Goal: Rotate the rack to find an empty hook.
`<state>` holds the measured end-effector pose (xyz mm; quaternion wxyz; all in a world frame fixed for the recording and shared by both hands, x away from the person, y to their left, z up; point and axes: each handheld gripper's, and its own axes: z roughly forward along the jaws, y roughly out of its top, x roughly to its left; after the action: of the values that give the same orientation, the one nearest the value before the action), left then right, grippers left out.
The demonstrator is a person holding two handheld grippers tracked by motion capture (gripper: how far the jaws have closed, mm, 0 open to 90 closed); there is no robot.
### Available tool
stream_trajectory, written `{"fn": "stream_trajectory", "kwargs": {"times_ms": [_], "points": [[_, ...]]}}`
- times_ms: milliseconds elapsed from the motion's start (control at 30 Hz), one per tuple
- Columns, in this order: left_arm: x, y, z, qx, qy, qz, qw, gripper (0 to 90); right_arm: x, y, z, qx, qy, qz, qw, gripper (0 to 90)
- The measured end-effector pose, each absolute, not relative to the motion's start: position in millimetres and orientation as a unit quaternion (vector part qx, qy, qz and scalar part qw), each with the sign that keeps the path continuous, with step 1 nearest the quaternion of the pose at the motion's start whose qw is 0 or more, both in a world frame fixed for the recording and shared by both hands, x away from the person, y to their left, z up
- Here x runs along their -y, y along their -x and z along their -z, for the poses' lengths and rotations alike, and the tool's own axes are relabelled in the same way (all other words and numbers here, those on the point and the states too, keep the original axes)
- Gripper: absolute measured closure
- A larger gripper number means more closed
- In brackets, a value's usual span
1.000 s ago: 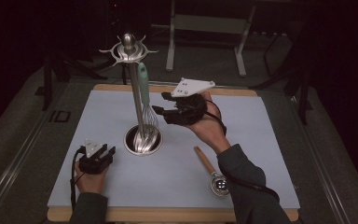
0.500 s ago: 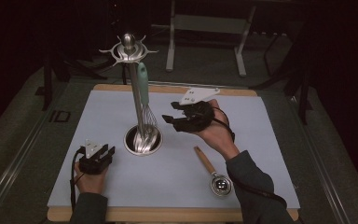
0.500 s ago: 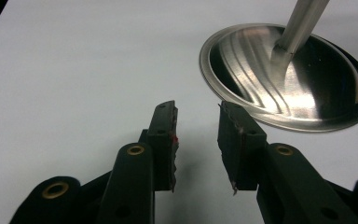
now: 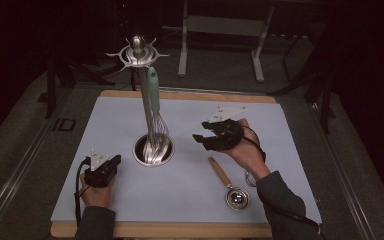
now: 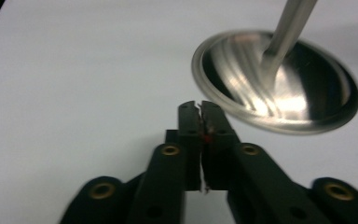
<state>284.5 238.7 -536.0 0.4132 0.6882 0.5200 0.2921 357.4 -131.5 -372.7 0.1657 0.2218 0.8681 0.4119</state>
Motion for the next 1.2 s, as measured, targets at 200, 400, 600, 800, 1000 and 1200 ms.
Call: {"fn": "stream_trajectory", "kwargs": {"times_ms": [200, 400, 600, 800, 1000, 1200], "points": [[-231, -281, 523, -0.496, -0.676, -0.302, 0.453, 90.0, 157, -357, 393, -0.862, -0.252, -0.411, 0.156, 46.4], [-224, -272, 495, -0.474, -0.649, -0.313, 0.506, 90.0, 176, -357, 421, -0.858, -0.278, -0.405, 0.151, 46.2], [-219, -268, 461, -0.449, -0.616, -0.327, 0.558, 90.0, 186, -352, 451, -0.860, -0.305, -0.375, 0.161, 46.6], [-212, -269, 432, -0.423, -0.595, -0.345, 0.590, 90.0, 190, -341, 472, -0.859, -0.324, -0.362, 0.163, 47.2], [-209, -272, 403, -0.400, -0.570, -0.345, 0.630, 90.0, 201, -337, 481, -0.843, -0.346, -0.385, 0.146, 47.1], [-205, -273, 371, -0.373, -0.548, -0.354, 0.660, 90.0, 215, -341, 487, -0.826, -0.378, -0.404, 0.108, 47.0]]}}
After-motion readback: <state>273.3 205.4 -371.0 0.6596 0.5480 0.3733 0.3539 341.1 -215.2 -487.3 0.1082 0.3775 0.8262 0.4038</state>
